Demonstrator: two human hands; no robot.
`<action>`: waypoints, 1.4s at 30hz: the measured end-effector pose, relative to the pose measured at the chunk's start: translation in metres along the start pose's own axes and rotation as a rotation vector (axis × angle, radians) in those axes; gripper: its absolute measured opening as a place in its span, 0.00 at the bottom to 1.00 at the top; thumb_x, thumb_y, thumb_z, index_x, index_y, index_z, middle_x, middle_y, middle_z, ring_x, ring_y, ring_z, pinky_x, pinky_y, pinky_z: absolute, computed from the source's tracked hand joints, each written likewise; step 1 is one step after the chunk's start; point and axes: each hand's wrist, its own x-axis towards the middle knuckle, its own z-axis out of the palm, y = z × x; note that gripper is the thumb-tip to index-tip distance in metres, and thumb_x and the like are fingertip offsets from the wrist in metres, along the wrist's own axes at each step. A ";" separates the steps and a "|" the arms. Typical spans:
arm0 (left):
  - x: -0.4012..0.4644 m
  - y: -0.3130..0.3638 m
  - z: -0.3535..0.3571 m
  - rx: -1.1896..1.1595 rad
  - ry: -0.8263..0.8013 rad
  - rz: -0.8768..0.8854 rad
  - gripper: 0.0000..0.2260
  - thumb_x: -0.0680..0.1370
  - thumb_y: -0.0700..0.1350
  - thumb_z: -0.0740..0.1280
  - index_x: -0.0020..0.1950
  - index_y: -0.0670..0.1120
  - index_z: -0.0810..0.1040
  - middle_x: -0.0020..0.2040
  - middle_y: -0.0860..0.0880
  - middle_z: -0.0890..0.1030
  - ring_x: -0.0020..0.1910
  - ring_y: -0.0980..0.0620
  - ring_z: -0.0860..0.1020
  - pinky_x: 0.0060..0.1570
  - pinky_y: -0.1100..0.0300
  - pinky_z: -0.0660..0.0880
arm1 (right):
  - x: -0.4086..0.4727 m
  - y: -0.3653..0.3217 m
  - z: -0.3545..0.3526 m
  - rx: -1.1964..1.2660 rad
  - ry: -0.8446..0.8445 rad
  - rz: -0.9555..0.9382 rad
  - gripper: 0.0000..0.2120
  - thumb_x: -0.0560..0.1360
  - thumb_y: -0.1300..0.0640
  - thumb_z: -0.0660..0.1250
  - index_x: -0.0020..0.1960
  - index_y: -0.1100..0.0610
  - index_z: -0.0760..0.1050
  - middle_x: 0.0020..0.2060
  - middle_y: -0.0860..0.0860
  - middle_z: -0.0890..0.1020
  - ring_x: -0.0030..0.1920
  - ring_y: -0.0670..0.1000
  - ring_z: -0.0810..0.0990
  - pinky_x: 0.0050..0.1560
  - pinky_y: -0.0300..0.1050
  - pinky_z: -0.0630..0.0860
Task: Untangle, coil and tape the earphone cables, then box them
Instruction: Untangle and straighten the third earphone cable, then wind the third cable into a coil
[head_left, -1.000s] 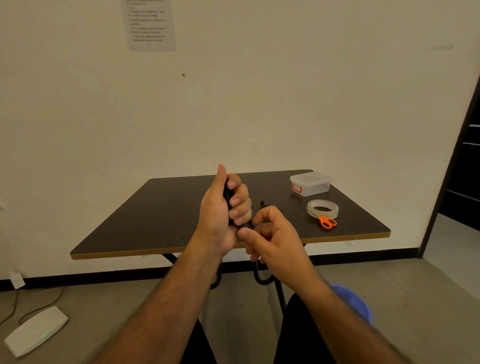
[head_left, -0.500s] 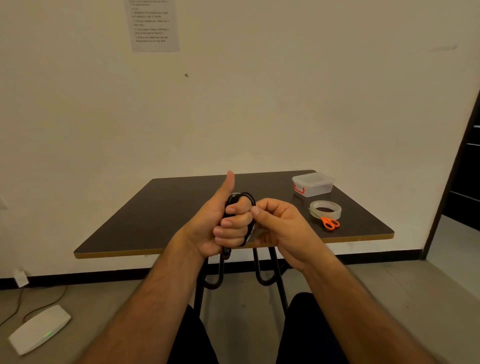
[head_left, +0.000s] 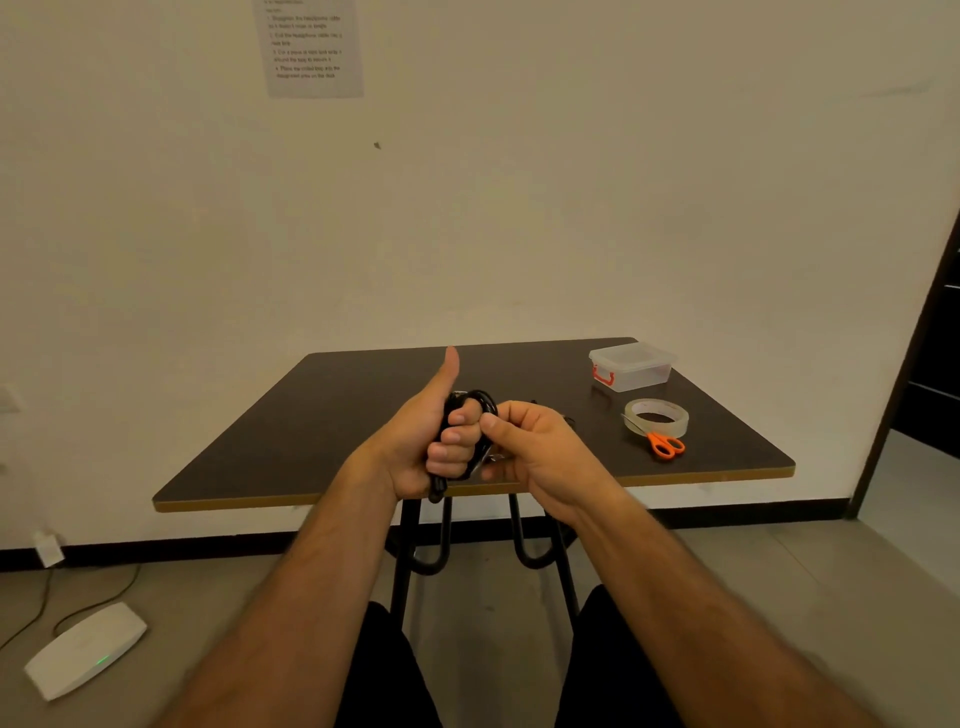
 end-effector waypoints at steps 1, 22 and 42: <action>0.003 0.000 -0.003 0.011 0.039 0.002 0.29 0.77 0.69 0.54 0.27 0.48 0.65 0.21 0.53 0.63 0.15 0.60 0.60 0.15 0.69 0.55 | 0.005 0.004 0.001 -0.003 0.022 -0.003 0.07 0.81 0.58 0.63 0.50 0.62 0.77 0.41 0.56 0.80 0.39 0.50 0.80 0.38 0.43 0.80; 0.116 -0.023 -0.132 0.300 0.772 0.033 0.25 0.79 0.65 0.60 0.43 0.43 0.78 0.32 0.49 0.73 0.30 0.53 0.71 0.36 0.59 0.71 | 0.151 0.090 0.022 -0.290 0.348 0.276 0.08 0.78 0.59 0.68 0.41 0.58 0.76 0.41 0.56 0.82 0.40 0.51 0.85 0.38 0.47 0.84; 0.138 -0.027 -0.221 1.270 0.683 -0.221 0.11 0.79 0.56 0.66 0.54 0.51 0.82 0.44 0.52 0.81 0.43 0.54 0.79 0.45 0.55 0.77 | 0.240 0.125 0.030 -0.941 0.246 0.569 0.12 0.75 0.51 0.73 0.39 0.56 0.73 0.34 0.50 0.77 0.32 0.47 0.76 0.27 0.41 0.70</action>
